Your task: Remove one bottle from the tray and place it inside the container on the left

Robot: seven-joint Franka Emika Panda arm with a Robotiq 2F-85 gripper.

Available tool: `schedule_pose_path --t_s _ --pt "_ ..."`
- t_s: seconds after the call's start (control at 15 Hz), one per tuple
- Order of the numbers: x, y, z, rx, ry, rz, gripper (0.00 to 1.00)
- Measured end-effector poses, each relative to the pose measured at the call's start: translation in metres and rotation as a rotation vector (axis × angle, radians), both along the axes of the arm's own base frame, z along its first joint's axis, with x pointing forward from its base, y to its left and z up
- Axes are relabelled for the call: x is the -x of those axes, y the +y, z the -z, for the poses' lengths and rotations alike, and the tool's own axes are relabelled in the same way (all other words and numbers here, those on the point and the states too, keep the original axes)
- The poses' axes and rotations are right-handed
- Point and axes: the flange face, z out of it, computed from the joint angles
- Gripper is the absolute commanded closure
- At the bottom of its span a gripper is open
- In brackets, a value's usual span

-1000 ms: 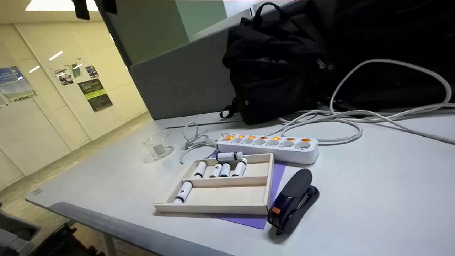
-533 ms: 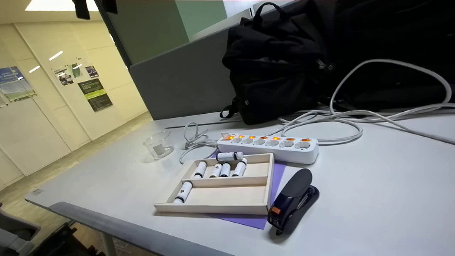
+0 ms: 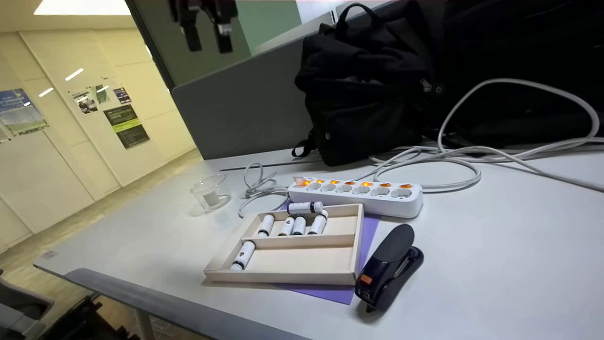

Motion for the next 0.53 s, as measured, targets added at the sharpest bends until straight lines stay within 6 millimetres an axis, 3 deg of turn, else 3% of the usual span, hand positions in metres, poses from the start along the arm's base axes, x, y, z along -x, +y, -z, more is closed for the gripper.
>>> schedule_pose_path --t_s 0.27,0.33,0.53 --pt "-0.007 -0.023 0.089 0.003 -0.011 0.145 0.00" --pt "-0.008 -0.023 0.093 0.003 -0.003 0.141 0.00" --pt "-0.009 -0.022 0.080 0.003 -0.026 0.136 0.00"
